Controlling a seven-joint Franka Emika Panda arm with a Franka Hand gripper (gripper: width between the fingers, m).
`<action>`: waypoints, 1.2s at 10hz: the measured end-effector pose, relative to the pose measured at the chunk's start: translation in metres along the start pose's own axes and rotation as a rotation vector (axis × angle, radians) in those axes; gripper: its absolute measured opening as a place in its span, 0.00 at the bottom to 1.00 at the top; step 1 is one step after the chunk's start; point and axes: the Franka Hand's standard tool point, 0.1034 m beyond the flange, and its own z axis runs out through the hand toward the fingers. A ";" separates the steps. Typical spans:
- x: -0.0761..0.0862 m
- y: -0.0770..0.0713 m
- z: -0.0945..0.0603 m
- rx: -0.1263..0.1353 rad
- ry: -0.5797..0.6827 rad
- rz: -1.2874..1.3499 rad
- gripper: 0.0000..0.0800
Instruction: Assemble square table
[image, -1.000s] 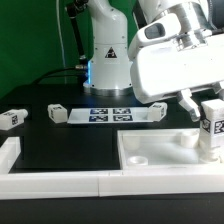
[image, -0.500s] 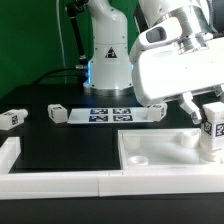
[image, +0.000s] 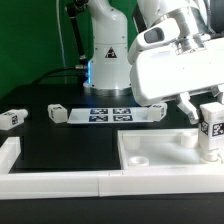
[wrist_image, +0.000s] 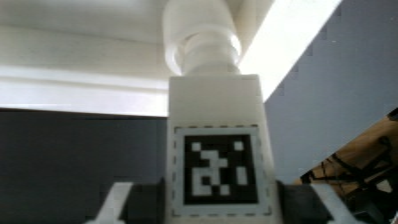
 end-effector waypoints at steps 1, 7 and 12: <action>0.001 -0.001 0.000 0.001 0.001 0.000 0.36; -0.008 0.004 0.006 0.000 -0.022 0.005 0.36; -0.013 0.001 0.009 0.003 -0.035 0.005 0.48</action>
Offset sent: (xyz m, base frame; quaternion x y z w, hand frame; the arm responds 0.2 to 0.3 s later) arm -0.0044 -0.0114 -0.0161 -0.0450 -0.0107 -0.0199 0.9987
